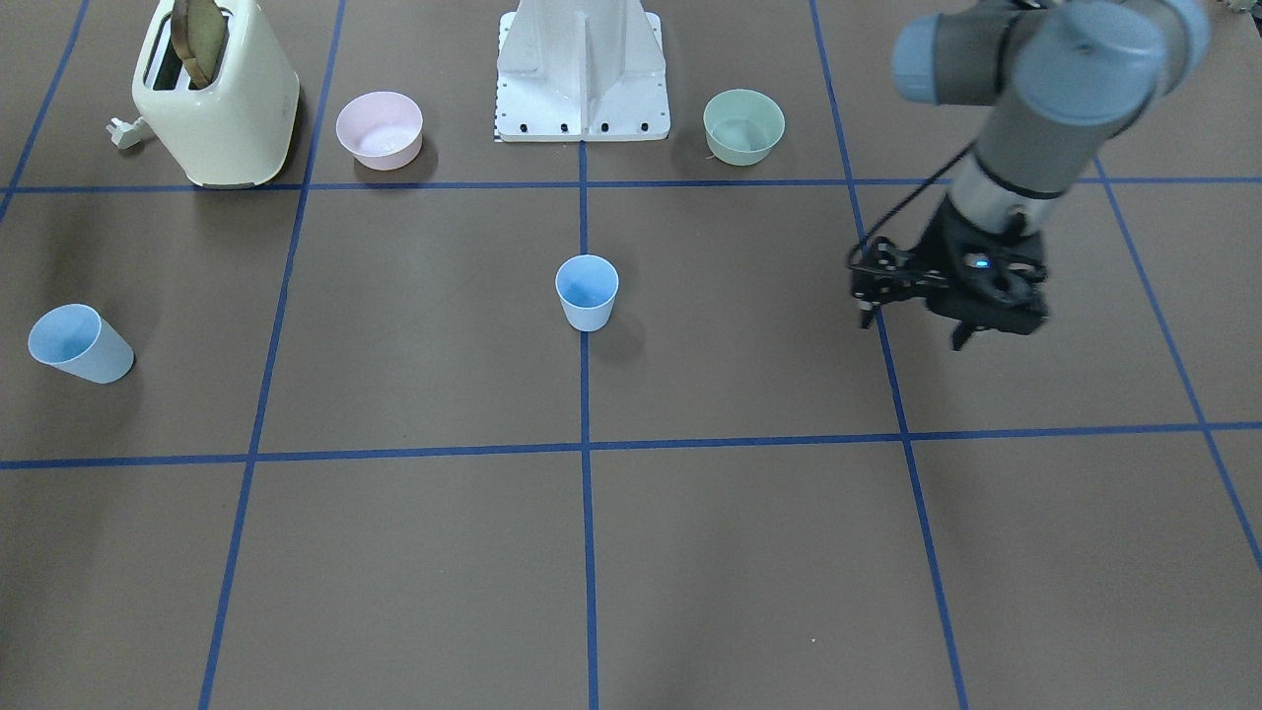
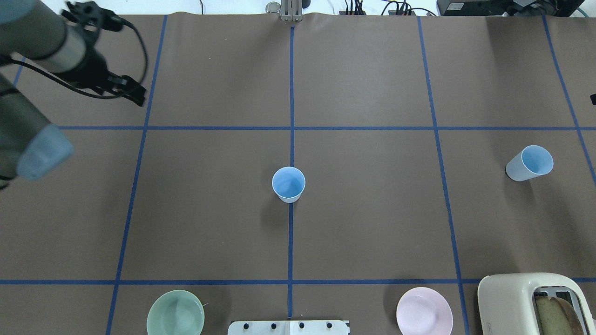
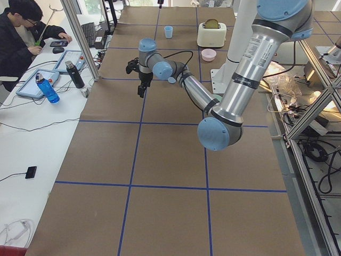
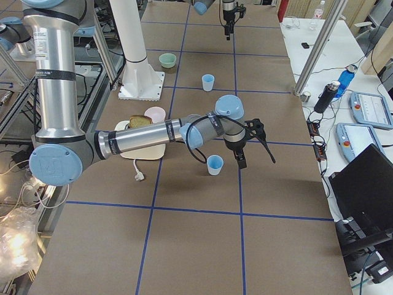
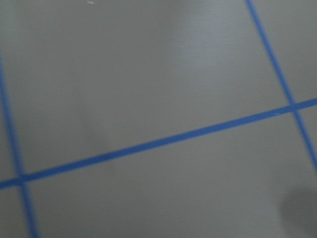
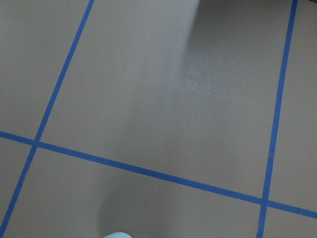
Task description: Stack blue cups with both arms
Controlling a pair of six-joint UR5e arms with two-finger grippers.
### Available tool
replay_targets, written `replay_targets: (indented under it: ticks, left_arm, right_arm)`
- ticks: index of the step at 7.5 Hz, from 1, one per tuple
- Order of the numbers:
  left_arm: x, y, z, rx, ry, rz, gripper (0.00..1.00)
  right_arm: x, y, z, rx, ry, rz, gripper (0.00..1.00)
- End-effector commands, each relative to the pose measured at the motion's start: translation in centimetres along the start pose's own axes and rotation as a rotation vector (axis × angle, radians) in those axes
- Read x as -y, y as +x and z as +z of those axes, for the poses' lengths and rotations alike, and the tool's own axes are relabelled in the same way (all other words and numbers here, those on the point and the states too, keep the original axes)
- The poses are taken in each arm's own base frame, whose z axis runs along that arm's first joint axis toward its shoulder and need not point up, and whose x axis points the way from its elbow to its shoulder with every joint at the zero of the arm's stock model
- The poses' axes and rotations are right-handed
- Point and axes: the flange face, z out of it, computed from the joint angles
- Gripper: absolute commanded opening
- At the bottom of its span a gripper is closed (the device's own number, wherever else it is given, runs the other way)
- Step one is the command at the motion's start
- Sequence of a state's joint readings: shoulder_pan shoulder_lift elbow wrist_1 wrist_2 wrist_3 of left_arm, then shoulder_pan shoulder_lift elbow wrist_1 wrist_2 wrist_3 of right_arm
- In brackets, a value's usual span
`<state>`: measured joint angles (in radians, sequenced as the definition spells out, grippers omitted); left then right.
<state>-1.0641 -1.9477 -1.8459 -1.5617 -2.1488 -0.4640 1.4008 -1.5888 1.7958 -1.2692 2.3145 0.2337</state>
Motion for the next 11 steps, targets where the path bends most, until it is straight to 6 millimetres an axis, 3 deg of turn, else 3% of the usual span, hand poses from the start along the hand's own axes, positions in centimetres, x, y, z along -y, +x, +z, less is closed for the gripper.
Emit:
replay_targets:
  ticks: [1,2,3,5,6,8,9,11]
  left_arm:
    - [-4.1,-17.8,-4.0,0.048,-0.045,0.083,0.99]
    - [-6.1,-25.0,-3.9,0.077,-0.075,0.021,0.99]
    - [-8.6,-29.6,-1.1,0.087,-0.149,-0.039,0.99]
    - [-13.1,-39.9,-2.0,0.091,-0.171,-0.146,0.99]
    - [-16.6,-40.6,-0.9,0.034,-0.182,-0.157,0.99]
    - [-16.9,-40.0,-1.5,0.021,-0.168,-0.151,0.99]
    - [-16.9,-39.9,-1.5,0.021,-0.167,-0.150,0.99]
    - [-16.8,-39.8,-1.5,0.021,-0.166,-0.147,0.99]
  right_arm:
    - [-1.7,0.0,1.5,0.008,-0.035,-0.001,1.00]
    - [-2.4,0.0,1.9,0.009,-0.049,0.000,1.00]
    - [-3.0,-0.3,2.6,0.013,-0.067,-0.004,1.00]
    - [-4.4,-1.1,4.5,0.013,-0.113,-0.020,1.00]
    - [-5.0,-1.9,6.0,0.017,-0.145,-0.033,1.00]
    - [-5.1,-3.3,9.1,0.018,-0.196,-0.067,1.00]
    - [-3.7,-3.9,10.4,0.020,-0.204,-0.078,1.00]
    - [-3.5,-3.5,13.7,0.004,-0.251,-0.076,1.00]
